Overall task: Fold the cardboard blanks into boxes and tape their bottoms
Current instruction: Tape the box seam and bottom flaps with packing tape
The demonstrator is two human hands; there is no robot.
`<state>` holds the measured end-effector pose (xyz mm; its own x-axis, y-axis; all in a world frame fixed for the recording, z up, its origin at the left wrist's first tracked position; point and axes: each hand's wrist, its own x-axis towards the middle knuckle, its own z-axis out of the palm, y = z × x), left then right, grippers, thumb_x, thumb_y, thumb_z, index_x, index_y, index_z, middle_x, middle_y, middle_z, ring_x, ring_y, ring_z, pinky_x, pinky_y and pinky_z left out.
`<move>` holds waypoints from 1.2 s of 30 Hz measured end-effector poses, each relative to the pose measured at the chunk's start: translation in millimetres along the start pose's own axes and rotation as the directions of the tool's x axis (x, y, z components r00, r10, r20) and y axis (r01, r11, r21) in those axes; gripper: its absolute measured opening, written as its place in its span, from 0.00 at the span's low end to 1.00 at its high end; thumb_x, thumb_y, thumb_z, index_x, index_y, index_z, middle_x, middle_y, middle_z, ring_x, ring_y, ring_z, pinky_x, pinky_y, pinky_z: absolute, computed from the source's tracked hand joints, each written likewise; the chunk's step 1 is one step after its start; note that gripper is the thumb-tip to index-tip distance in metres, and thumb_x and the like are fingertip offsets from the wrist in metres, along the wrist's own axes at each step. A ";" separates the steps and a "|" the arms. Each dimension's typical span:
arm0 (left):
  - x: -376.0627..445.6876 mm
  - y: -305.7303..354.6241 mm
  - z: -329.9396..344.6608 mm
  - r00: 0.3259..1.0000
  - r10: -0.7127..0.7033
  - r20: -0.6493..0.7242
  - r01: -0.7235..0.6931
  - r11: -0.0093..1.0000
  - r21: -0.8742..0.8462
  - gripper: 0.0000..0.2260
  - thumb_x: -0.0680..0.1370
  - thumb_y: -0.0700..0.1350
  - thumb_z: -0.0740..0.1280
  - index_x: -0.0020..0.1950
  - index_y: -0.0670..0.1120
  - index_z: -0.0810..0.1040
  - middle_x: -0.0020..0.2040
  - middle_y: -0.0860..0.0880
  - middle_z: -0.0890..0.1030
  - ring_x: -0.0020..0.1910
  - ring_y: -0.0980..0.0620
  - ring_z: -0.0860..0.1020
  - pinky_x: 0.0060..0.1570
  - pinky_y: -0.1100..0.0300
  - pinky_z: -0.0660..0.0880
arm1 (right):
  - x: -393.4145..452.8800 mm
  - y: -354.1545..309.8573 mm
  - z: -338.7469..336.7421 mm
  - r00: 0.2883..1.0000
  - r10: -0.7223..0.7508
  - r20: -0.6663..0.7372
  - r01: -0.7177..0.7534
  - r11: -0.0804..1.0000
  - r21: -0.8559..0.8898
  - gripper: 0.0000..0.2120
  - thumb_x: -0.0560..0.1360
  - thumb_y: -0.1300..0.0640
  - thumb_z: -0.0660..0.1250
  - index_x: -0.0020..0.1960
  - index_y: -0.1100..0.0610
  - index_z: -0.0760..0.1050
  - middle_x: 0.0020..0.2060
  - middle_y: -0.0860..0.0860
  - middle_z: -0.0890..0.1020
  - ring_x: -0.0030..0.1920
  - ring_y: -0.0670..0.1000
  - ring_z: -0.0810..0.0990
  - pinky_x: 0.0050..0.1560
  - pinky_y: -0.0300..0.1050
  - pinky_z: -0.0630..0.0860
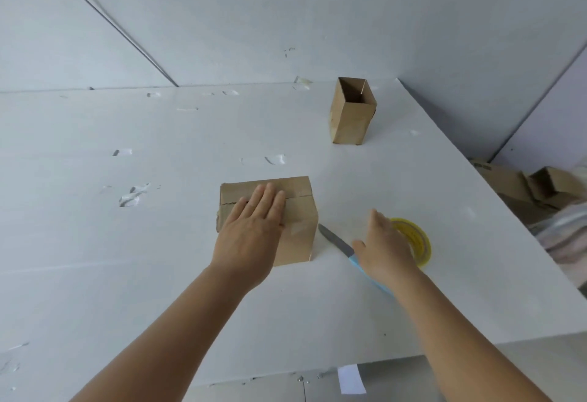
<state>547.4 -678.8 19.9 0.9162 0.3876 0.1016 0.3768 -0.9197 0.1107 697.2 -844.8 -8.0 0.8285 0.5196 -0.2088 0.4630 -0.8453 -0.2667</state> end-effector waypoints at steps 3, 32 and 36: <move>-0.4 1.7 1.6 1.000 -0.016 -0.021 0.016 1.000 -0.019 0.24 0.84 0.47 0.46 0.79 0.48 0.42 0.79 0.51 0.41 0.73 0.58 0.35 0.71 0.60 0.36 | 0.2 27.5 6.1 0.992 0.121 0.047 -0.115 0.987 -0.109 0.12 0.76 0.60 0.61 0.58 0.60 0.68 0.59 0.57 0.77 0.60 0.58 0.76 0.55 0.47 0.71; -1.2 -13.9 -30.9 0.956 -0.294 0.005 0.185 0.588 -0.787 0.31 0.78 0.46 0.65 0.77 0.55 0.54 0.65 0.61 0.69 0.62 0.64 0.69 0.59 0.68 0.64 | -14.5 -113.6 -39.5 0.835 -0.276 -0.475 0.545 0.533 0.648 0.15 0.75 0.58 0.65 0.59 0.47 0.76 0.52 0.38 0.83 0.54 0.41 0.81 0.57 0.49 0.77; -0.1 -19.9 -33.0 0.908 -0.419 0.018 0.148 0.279 -0.949 0.21 0.78 0.43 0.66 0.71 0.49 0.70 0.61 0.55 0.79 0.60 0.61 0.76 0.63 0.57 0.73 | -15.8 -122.7 -16.3 0.832 -0.275 -0.482 0.546 0.562 0.622 0.16 0.75 0.60 0.67 0.61 0.50 0.75 0.51 0.37 0.81 0.55 0.41 0.80 0.57 0.46 0.77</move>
<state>535.3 -658.5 50.4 0.6762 0.7362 0.0280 0.1108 -0.1392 0.9840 632.5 -751.2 43.3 0.7139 0.6049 0.3527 0.5163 -0.1144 -0.8487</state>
